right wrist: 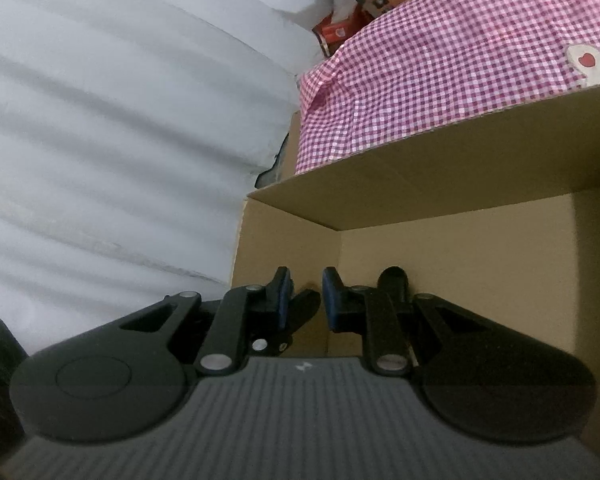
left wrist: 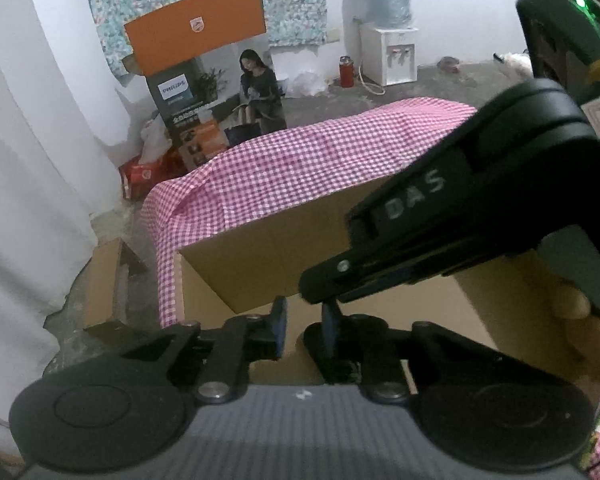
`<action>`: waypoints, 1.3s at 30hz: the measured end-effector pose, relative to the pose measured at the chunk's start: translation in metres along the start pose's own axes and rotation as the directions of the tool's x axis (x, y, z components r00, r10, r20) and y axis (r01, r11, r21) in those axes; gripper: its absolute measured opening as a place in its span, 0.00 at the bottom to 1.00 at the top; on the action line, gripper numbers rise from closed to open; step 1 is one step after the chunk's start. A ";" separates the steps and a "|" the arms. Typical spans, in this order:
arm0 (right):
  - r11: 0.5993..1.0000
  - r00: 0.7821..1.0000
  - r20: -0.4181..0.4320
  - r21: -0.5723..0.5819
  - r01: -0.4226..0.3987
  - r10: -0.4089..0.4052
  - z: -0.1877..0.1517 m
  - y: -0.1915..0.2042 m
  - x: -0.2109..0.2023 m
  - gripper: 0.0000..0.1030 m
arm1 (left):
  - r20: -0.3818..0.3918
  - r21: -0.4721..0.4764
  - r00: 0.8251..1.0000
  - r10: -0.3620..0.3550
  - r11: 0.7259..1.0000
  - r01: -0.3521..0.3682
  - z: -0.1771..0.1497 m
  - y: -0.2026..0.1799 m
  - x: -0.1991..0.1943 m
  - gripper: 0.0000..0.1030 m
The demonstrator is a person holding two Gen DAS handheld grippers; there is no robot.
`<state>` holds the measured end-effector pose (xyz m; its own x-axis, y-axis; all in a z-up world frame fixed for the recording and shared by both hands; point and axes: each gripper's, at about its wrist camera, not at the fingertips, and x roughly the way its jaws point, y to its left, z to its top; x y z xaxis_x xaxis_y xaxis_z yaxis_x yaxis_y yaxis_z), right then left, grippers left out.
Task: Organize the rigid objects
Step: 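Carry the black remote into the cardboard box and open the right gripper, then grasp the green tube with the right gripper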
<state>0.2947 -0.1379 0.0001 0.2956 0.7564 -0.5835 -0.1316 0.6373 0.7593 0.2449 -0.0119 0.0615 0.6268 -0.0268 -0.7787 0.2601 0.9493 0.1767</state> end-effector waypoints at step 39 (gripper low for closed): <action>0.983 0.973 0.180 0.141 0.120 -0.145 -0.260 -0.163 -0.170 0.22 | -0.080 0.368 0.972 -0.221 0.899 0.235 -0.143 -0.240 -0.024 0.30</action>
<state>0.0204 -0.3320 -0.0997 0.4768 0.6171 -0.6260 0.0394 0.6965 0.7165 0.0623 -0.1940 -0.0486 0.4927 -0.2107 -0.8443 0.6519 0.7321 0.1977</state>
